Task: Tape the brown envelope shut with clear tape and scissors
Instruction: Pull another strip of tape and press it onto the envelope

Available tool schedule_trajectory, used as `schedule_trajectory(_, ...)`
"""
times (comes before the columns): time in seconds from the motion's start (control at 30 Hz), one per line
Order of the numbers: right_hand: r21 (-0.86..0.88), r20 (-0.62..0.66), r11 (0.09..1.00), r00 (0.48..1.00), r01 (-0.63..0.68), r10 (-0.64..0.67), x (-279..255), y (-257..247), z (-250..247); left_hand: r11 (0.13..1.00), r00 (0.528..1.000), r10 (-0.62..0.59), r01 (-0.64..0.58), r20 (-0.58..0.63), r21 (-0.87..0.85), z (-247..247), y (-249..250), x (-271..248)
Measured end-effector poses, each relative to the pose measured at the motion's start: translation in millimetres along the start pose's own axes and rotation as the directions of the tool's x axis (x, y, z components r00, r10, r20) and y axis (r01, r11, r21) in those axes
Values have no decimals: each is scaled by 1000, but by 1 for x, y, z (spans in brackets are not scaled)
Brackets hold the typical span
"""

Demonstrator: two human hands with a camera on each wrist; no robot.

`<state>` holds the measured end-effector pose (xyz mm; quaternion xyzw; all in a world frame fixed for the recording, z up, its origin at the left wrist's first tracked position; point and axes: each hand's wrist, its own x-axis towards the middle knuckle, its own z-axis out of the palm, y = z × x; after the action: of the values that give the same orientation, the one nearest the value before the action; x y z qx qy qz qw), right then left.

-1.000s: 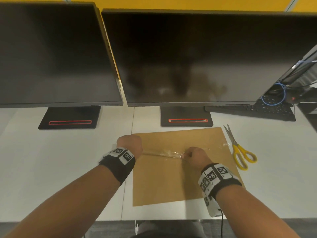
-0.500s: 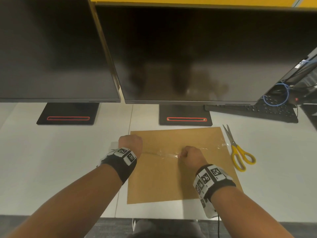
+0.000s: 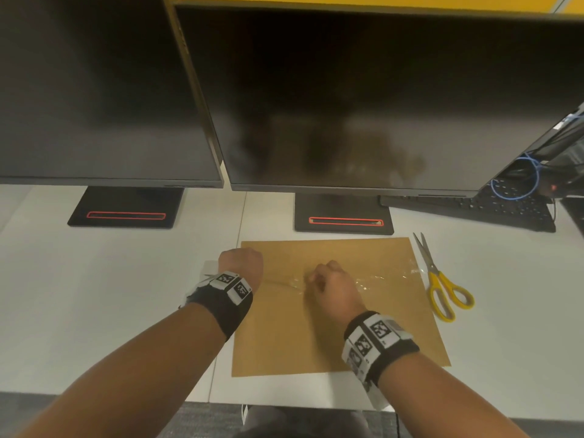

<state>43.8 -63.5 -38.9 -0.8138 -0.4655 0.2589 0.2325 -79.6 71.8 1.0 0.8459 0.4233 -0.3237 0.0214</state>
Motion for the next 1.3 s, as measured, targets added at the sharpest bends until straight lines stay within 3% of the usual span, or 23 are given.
schedule_trajectory(0.07,9,100,990,985,142,-142,3,-17,17,1000,1000,10,-10,-20,2,1,-1,0)
schedule_trajectory(0.17,-26,230,976,951,216,-205,7,-33,33,999,997,36,-35,-62,17,4,-2,-1)
schedule_trajectory(0.43,-140,330,972,934,191,-137,9,-40,41,995,996,88,-88,-8,-55,-5,-33,-5)
schedule_trajectory(0.53,-224,355,955,929,192,-104,12,-45,46,980,995,73,-59,67,-192,-9,-56,-2)
schedule_trajectory(0.63,-287,371,938,925,193,-77,13,-49,49,948,995,84,-63,55,-313,-7,-69,2)
schedule_trajectory(0.97,-442,428,870,904,220,-11,11,-59,46,971,997,18,-35,-74,-237,1,-66,9)
schedule_trajectory(1.3,-577,532,761,844,298,72,19,-72,44,977,991,-51,23,-125,-211,3,-57,8)
